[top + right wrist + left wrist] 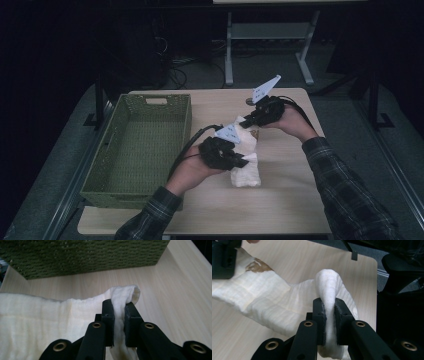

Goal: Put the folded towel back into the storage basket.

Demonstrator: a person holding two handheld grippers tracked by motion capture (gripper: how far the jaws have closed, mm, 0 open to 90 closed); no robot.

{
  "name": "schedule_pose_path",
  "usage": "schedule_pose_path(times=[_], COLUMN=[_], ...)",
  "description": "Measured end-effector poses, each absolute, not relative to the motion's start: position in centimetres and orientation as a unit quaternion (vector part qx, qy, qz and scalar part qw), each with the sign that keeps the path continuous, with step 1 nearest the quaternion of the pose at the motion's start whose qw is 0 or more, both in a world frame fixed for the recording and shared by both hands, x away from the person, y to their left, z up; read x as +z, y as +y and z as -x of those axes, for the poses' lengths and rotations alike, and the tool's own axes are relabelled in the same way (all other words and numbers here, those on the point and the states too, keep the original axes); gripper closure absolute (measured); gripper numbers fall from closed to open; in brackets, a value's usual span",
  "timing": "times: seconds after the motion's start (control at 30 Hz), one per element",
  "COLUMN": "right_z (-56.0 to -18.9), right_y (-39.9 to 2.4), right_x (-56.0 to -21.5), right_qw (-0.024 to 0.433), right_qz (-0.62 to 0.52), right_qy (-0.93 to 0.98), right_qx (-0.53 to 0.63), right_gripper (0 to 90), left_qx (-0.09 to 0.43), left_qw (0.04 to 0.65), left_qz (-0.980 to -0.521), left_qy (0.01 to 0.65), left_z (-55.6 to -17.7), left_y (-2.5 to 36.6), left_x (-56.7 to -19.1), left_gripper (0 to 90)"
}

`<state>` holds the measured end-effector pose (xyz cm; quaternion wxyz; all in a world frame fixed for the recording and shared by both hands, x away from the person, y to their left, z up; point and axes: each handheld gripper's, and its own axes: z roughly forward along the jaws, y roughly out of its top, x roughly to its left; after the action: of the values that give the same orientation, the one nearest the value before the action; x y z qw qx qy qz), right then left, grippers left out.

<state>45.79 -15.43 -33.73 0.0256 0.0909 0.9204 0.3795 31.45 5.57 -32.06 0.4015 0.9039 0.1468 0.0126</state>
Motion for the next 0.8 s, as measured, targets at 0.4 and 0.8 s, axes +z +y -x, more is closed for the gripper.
schedule_pose_path(times=[0.4, 0.8], right_z=[-46.7, -47.1], right_y=[-9.8, -2.4], right_x=[-30.9, -28.1], right_qw=[0.028, 0.04], right_qz=[-0.051, -0.009], right_qy=[0.914, 0.915], right_qx=[0.402, 0.402], right_gripper=[81.2, 81.2], left_qx=[0.04, 0.071], left_qw=[0.414, 0.422], left_qz=[-0.893, -0.882], left_qy=[0.172, 0.198], left_z=[-32.6, -32.6], left_y=[11.8, 18.9], left_x=[-29.3, -27.9], left_gripper=[81.0, 80.9])
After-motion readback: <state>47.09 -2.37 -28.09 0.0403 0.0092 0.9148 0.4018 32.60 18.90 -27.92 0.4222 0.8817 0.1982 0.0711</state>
